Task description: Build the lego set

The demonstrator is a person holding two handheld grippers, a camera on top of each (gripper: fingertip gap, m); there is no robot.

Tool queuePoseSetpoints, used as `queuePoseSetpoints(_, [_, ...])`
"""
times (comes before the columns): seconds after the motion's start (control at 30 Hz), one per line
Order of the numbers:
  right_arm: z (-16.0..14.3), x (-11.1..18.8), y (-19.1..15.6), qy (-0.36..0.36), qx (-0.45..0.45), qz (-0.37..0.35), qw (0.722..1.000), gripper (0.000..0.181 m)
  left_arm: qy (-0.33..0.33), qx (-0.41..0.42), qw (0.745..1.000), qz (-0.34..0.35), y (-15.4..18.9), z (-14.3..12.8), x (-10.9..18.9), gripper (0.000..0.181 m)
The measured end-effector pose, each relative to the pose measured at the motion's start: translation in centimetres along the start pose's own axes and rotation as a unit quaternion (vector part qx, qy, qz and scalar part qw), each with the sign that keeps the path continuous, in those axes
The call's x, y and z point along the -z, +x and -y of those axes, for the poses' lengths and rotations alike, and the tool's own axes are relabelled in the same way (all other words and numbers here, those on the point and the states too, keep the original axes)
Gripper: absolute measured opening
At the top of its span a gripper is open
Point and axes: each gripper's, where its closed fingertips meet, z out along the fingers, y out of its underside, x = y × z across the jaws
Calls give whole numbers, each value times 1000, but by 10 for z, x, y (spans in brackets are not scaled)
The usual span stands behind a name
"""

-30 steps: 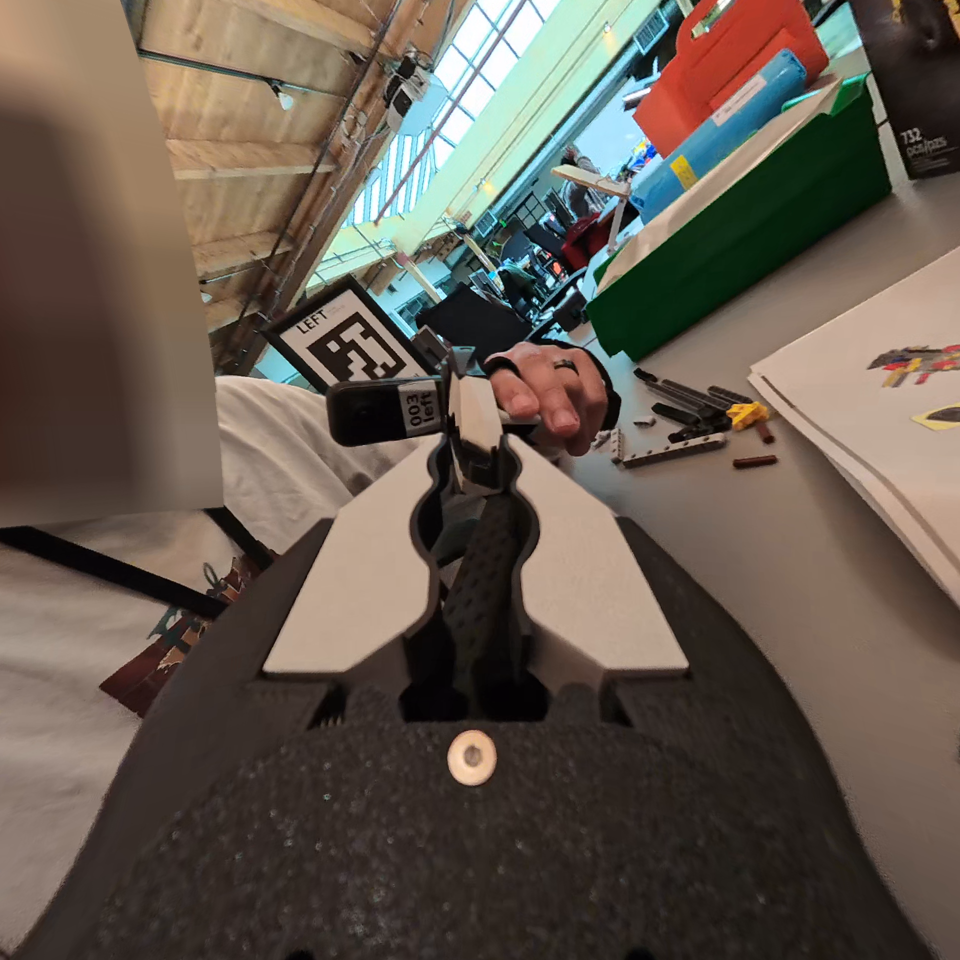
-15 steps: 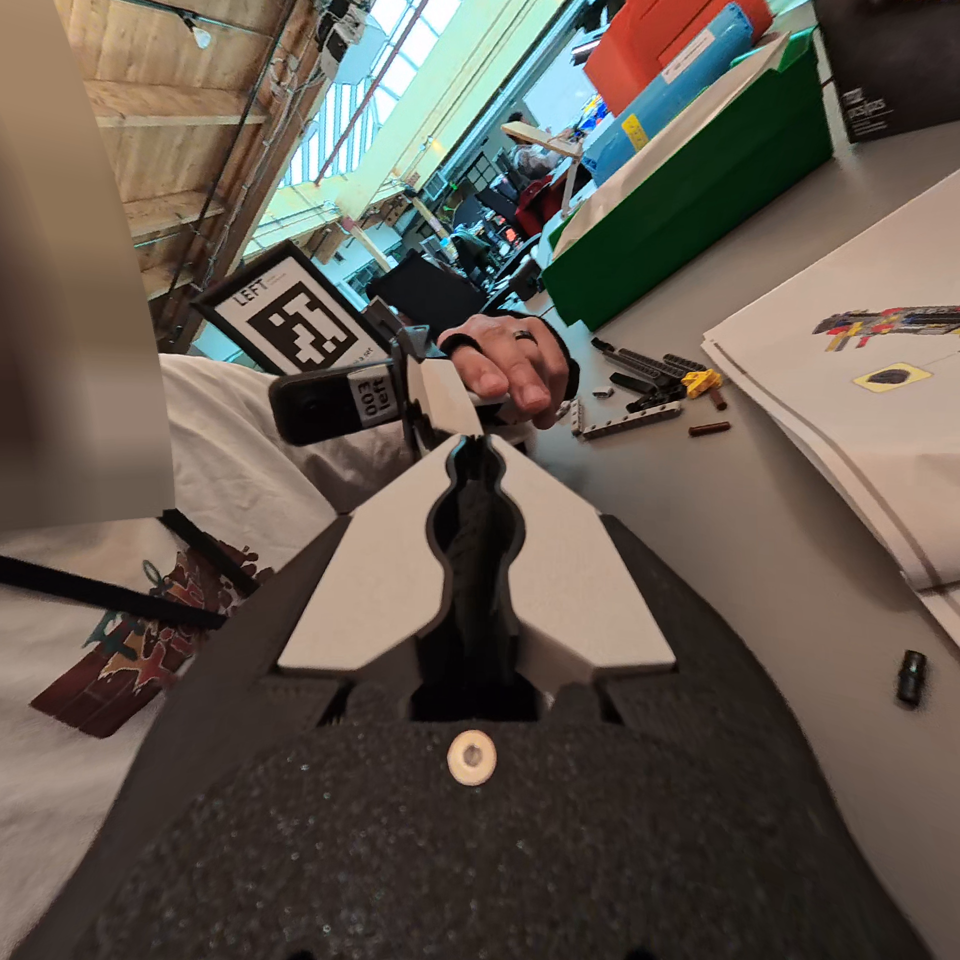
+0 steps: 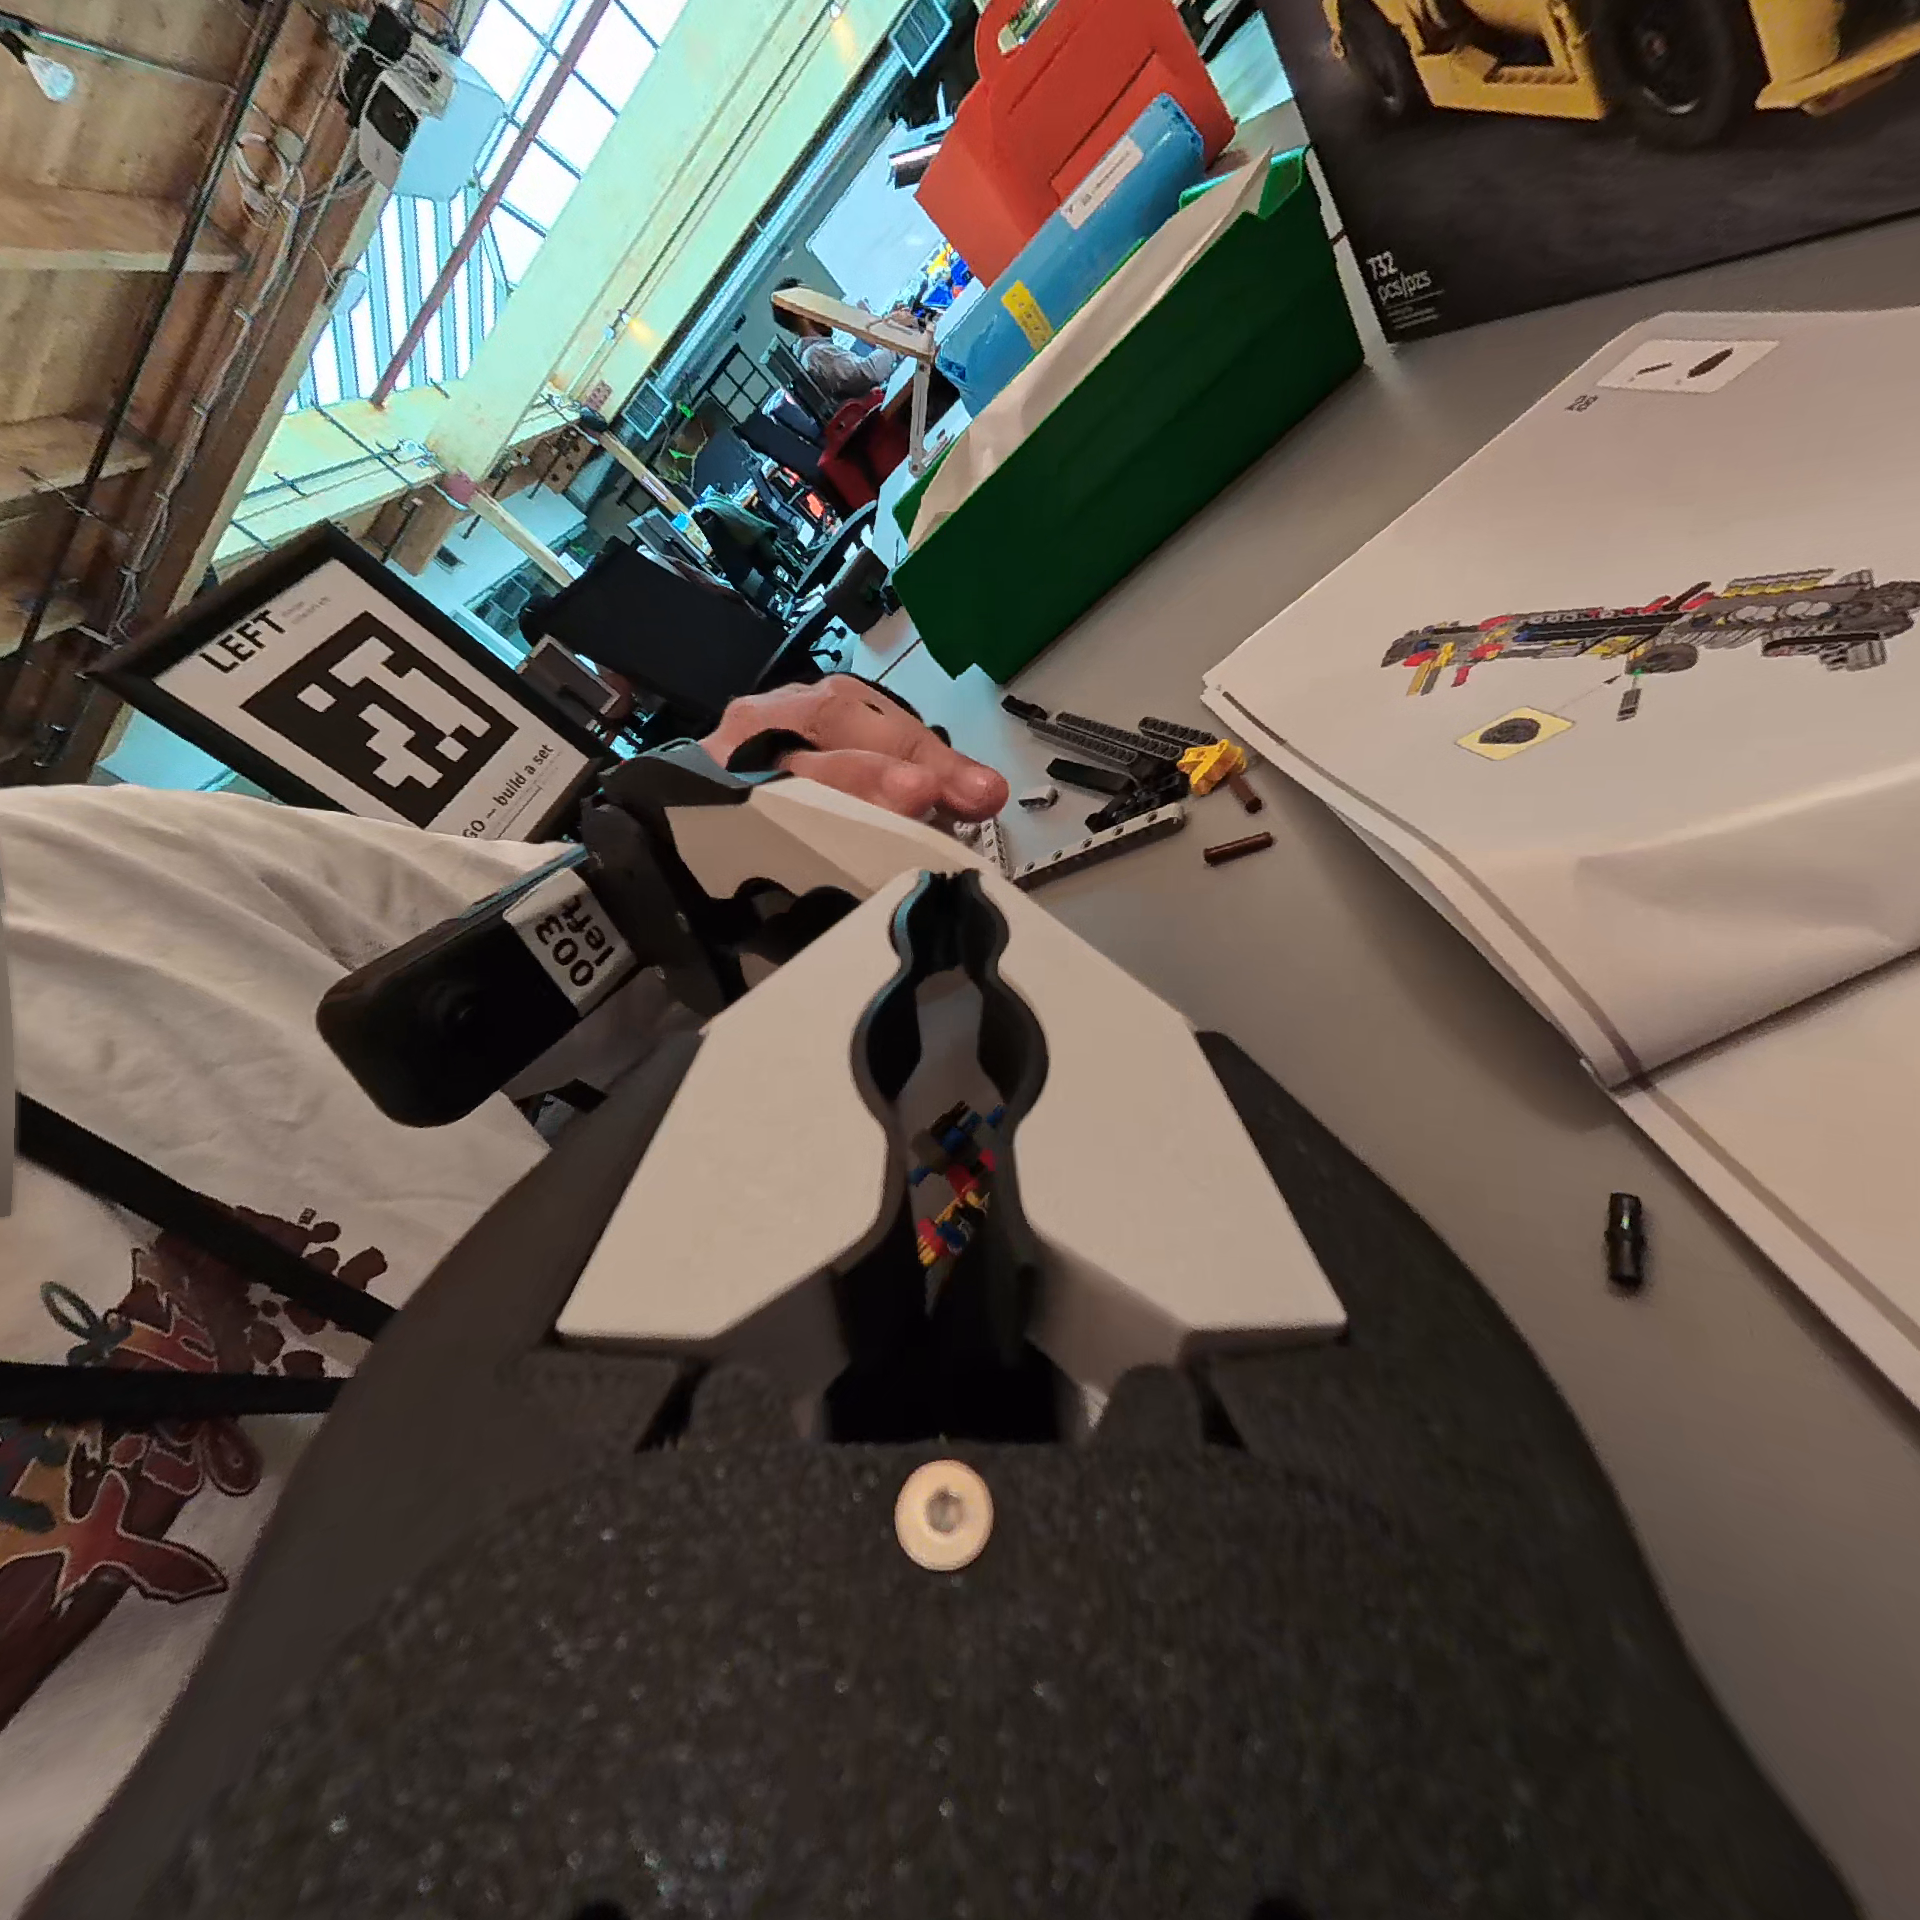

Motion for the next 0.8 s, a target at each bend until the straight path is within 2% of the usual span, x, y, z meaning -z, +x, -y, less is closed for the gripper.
queuePoseSetpoints(0.23, [-7, -2, 3, -17, 6, -4, 1000, 1, -2, -62, 998, -24, 9, -3, 2, 7])
queuePoseSetpoints(0.53, [-6, -5, -3, -8, 11, 17, 1000, 0, -8, -130, 991, -14, 4, -1, 8, 7])
queuePoseSetpoints(0.57, [-3, -4, -7, 3, -1, 35, 999, 0, 4, -133, 990, -36, 11, 2, 10, 7])
queuePoseSetpoints(0.6, [21, 3, -19, 79, -23, 80, 993, 3, 29, -131, 986, -101, 37, 10, 14, 7])
queuePoseSetpoints(0.63, [45, 17, -31, 126, -57, 131, 982, 2, 54, -142, 979, -135, 67, 22, 18, 7])
queuePoseSetpoints(0.67, [55, 24, -30, 140, -23, 107, 984, 1, 63, -186, 972, -129, 85, 30, 19, 7])
queuePoseSetpoints(0.7, [53, 27, -22, 118, 18, 50, 992, 2, 75, -193, 974, -98, 81, 37, 16, 7])
queuePoseSetpoints(0.8, [37, 35, -2, 71, 67, -46, 994, 3, 43, -25, 996, -68, 27, 19, 3, 7])
